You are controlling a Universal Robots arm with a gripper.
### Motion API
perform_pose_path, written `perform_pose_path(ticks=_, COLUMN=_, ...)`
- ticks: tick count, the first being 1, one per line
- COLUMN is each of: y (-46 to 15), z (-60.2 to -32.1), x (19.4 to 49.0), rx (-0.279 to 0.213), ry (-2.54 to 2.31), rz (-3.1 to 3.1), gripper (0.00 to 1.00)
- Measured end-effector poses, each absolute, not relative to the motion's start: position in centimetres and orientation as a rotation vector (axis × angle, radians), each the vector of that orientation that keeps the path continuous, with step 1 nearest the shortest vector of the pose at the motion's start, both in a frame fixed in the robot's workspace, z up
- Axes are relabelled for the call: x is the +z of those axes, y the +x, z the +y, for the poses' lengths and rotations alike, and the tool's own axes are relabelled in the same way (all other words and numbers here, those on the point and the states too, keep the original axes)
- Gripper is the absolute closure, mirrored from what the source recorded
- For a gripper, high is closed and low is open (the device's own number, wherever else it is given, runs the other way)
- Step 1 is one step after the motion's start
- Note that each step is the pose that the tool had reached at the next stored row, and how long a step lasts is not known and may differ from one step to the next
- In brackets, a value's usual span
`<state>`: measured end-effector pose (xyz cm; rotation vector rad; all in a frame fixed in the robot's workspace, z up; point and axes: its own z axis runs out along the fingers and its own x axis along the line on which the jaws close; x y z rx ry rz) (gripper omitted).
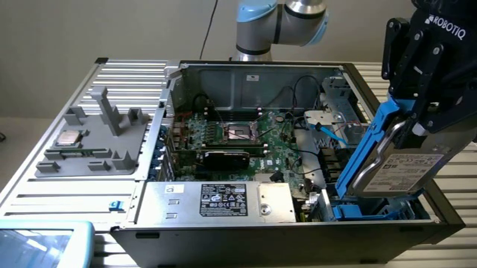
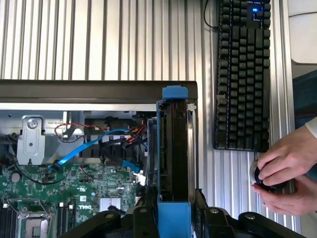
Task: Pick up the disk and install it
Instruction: 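Pick up the disk, then insert the disk into the insertion slot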
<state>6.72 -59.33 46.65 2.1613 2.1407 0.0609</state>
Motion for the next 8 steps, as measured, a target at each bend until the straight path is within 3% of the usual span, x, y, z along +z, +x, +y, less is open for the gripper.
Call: perform_pose_path(ticks=8, y=6.7, z=-59.3, x=45.3, rx=0.066, ry=2.167, rz=2.14, gripper=0.63)
